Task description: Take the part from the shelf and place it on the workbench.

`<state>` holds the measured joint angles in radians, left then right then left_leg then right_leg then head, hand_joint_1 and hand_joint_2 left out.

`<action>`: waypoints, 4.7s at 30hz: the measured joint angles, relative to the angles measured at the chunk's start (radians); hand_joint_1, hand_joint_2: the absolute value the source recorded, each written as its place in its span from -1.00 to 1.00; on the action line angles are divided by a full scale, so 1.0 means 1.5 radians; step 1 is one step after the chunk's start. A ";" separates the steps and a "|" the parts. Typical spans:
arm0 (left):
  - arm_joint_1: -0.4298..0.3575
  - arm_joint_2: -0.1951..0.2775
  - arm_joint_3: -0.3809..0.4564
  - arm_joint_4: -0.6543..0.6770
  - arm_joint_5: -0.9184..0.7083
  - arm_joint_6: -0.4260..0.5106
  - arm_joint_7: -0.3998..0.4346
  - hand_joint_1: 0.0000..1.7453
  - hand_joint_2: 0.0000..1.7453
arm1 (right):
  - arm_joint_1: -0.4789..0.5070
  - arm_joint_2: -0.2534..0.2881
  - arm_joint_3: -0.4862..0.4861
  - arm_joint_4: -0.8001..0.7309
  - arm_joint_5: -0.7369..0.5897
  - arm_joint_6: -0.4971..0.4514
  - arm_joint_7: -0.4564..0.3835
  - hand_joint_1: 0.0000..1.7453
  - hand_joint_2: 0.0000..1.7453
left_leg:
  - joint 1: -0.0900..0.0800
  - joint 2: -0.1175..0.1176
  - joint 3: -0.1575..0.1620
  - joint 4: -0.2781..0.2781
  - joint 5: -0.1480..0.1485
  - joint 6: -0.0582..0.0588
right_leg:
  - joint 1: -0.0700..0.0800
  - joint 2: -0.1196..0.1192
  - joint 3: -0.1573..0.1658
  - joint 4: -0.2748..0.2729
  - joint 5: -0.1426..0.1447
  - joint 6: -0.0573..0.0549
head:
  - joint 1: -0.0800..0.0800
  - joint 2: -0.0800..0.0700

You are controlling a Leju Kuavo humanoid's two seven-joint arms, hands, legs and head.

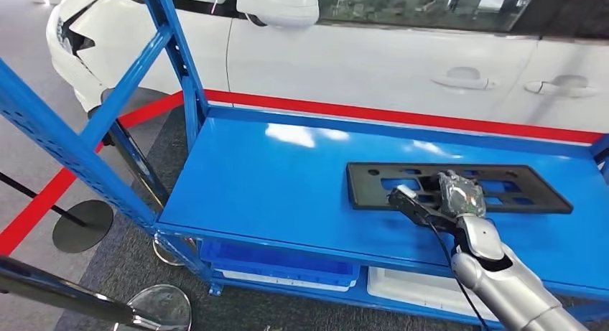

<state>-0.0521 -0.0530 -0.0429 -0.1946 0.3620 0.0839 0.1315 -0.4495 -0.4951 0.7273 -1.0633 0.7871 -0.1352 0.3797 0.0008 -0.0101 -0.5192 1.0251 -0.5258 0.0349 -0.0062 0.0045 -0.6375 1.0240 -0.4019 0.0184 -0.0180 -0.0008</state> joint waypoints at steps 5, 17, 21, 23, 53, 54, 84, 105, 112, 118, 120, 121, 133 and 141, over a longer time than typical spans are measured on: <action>-0.001 -0.001 0.000 0.000 0.010 -0.002 -0.004 -1.00 -1.00 | -0.002 0.003 0.000 -0.011 0.005 0.001 -0.002 1.00 1.00 | 0.001 0.001 0.012 -0.015 -0.005 -0.001 | 0.002 0.000 0.005 0.000 -0.006 -0.006 | -0.001 0.000; -0.001 -0.001 0.000 0.000 0.023 -0.005 -0.015 -1.00 -1.00 | 0.012 0.004 0.000 -0.069 0.024 0.005 0.012 1.00 1.00 | 0.001 0.002 0.013 -0.020 -0.004 -0.006 | 0.002 0.000 0.007 0.001 -0.008 -0.008 | 0.000 0.000; -0.001 -0.001 0.000 0.001 0.026 -0.005 -0.017 -1.00 -1.00 | 0.016 0.004 0.000 -0.097 0.028 0.008 0.013 1.00 1.00 | 0.001 0.002 0.013 -0.019 -0.004 -0.006 | 0.002 0.000 0.007 0.001 -0.008 -0.008 | -0.001 0.000; -0.001 -0.001 0.000 0.001 0.025 -0.002 -0.017 -1.00 -1.00 | 0.018 0.004 0.000 -0.117 0.031 0.009 0.013 1.00 1.00 | 0.001 0.002 0.013 -0.019 -0.004 -0.006 | 0.001 0.000 0.007 0.001 -0.008 -0.008 | 0.000 0.000; -0.003 0.003 -0.016 0.001 0.041 0.040 -0.006 -1.00 -1.00 | 0.016 -0.048 -0.022 -0.601 0.238 0.053 0.034 1.00 1.00 | 0.025 0.004 -0.059 0.132 -0.093 -0.037 | -0.017 0.003 -0.027 0.048 -0.022 -0.013 | -0.006 0.000; -0.003 0.003 -0.016 0.001 0.041 0.040 -0.007 -1.00 -1.00 | 0.016 -0.048 -0.021 -0.605 0.244 0.056 0.034 1.00 1.00 | 0.021 0.005 -0.071 0.167 -0.111 -0.034 | -0.013 0.003 -0.032 0.048 -0.018 -0.015 | -0.007 0.000; -0.004 0.002 -0.023 0.002 0.052 0.036 -0.006 -1.00 -1.00 | 0.010 -0.057 0.037 -0.643 0.381 0.116 0.012 1.00 1.00 | 0.024 0.013 -0.137 0.147 -0.039 -0.033 | -0.035 -0.006 0.008 0.040 -0.048 -0.001 | -0.006 0.000; -0.010 0.000 -0.029 0.002 0.059 0.037 -0.006 -1.00 -1.00 | -0.008 -0.056 0.055 -0.643 0.359 0.130 0.010 1.00 1.00 | -0.008 0.013 -0.086 0.013 0.064 0.012 | -0.013 -0.004 0.031 0.088 -0.073 0.015 | -0.005 0.000; -0.007 0.001 -0.030 0.003 0.064 0.037 -0.004 -1.00 -1.00 | -0.019 -0.055 0.056 -0.636 0.337 0.130 0.014 1.00 1.00 | -0.009 0.008 -0.119 0.051 0.045 -0.015 | -0.016 -0.008 0.046 0.013 -0.054 -0.010 | -0.005 0.000; -0.008 0.000 -0.030 0.003 0.064 0.037 -0.004 -1.00 -1.00 | -0.022 -0.052 0.056 -0.628 0.336 0.130 0.014 1.00 1.00 | 0.013 0.007 -0.114 0.176 -0.015 -0.040 | -0.024 -0.009 -0.013 0.014 -0.008 -0.005 | -0.011 0.000; -0.009 0.000 -0.030 0.003 0.064 0.037 -0.004 -1.00 -1.00 | -0.022 -0.051 0.056 -0.627 0.336 0.130 0.014 1.00 1.00 | 0.017 0.006 -0.046 0.096 0.004 -0.047 | -0.029 -0.008 -0.029 0.016 0.006 0.005 | -0.012 0.000; -0.010 0.000 -0.030 0.003 0.064 0.037 -0.004 -1.00 -1.00 | -0.022 -0.051 0.056 -0.627 0.336 0.129 0.014 1.00 1.00 | 0.017 0.004 -0.016 0.054 0.000 -0.045 | -0.030 -0.008 -0.034 0.016 0.013 0.011 | -0.012 0.000; -0.011 0.002 -0.031 0.003 0.091 0.033 0.004 -1.00 -1.00 | -0.052 -0.010 0.085 -0.584 0.336 0.108 0.033 1.00 1.00 | -0.007 0.007 -0.065 0.001 0.054 0.013 | -0.014 -0.006 -0.050 0.182 -0.083 0.018 | -0.010 0.000; -0.005 0.000 -0.033 0.003 0.078 0.029 -0.001 -1.00 -1.00 | -0.055 -0.021 0.092 -0.581 0.286 0.126 0.071 1.00 1.00 | -0.012 0.007 -0.099 0.002 0.085 -0.004 | 0.003 -0.008 0.075 -0.013 -0.057 -0.016 | -0.008 0.000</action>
<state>-0.0598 -0.0525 -0.0918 -0.1902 0.4787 0.1281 0.1293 -0.5328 -0.5260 0.8653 -1.9348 1.2168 0.0545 0.4865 -0.0167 0.0008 -0.6679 1.0288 -0.3984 0.0284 -0.0013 -0.0069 -0.5251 1.0052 -0.4881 -0.0055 -0.0302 -0.0008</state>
